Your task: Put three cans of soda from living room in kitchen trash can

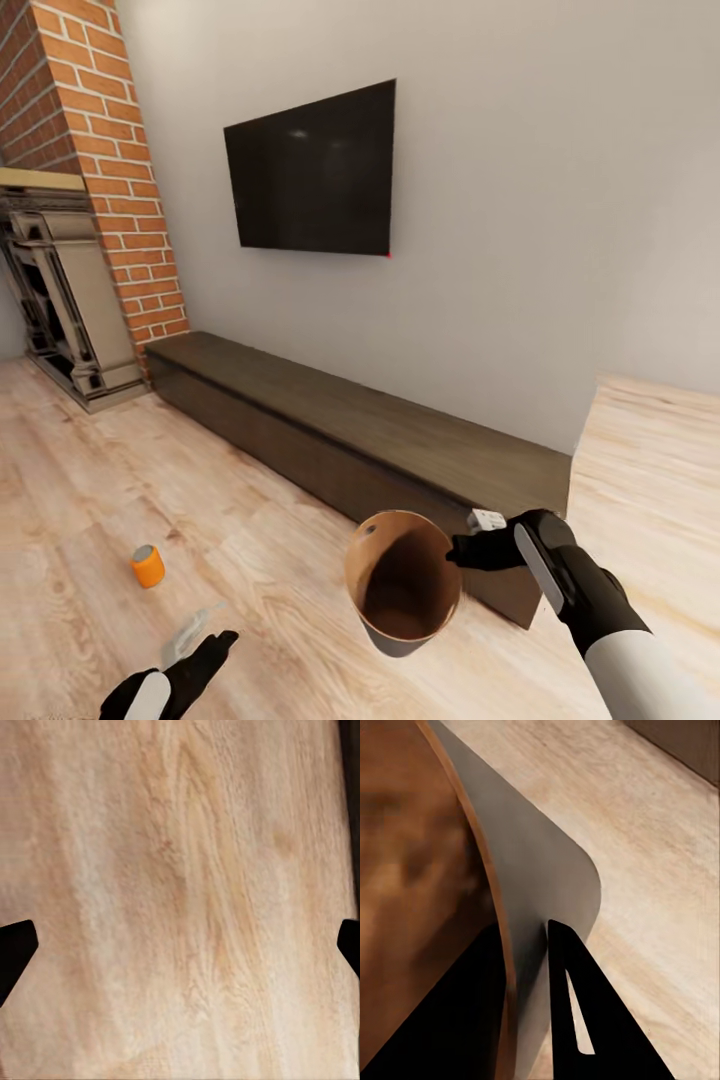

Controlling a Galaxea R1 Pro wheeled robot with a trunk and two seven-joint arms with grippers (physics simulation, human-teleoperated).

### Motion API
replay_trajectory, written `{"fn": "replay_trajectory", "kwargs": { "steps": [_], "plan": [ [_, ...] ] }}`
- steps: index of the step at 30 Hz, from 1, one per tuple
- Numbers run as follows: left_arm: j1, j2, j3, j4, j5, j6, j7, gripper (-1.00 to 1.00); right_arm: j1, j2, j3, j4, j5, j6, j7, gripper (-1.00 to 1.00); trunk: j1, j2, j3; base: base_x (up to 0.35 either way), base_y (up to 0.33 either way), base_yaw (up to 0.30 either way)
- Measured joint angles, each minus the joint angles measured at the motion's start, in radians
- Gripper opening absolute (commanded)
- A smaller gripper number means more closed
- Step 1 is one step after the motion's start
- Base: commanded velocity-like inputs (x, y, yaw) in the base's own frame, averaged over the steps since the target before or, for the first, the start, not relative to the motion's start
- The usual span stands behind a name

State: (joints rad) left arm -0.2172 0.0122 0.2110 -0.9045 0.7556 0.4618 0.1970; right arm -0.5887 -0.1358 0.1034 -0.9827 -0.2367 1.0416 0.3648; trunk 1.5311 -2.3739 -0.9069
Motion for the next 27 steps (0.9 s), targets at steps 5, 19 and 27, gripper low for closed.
{"fn": "replay_trajectory", "kwargs": {
  "steps": [5, 19, 27],
  "plan": [
    [-0.006, -0.001, -0.005, 0.023, -0.009, -0.006, 0.013, 1.0, 0.0, -0.001, 0.0, 0.0, -0.012, 0.002, 0.001, -1.0, 0.0, 0.0, 0.0, 0.232, 0.285, 0.256],
    [-0.342, -0.005, -0.088, 0.383, -0.286, -0.002, 0.273, 1.0, 0.001, -0.003, 0.073, -0.021, -0.008, 0.001, 0.001, -1.0, 0.0, 0.0, 0.0, 0.277, 0.216, 0.268],
    [-0.365, -0.006, -0.096, 0.459, -0.322, -0.087, 0.282, 1.0, 0.011, -0.003, 0.086, -0.031, -0.013, 0.002, 0.001, -1.0, 0.0, 0.0, 0.0, 0.296, 0.187, 0.199]
  ]
}}
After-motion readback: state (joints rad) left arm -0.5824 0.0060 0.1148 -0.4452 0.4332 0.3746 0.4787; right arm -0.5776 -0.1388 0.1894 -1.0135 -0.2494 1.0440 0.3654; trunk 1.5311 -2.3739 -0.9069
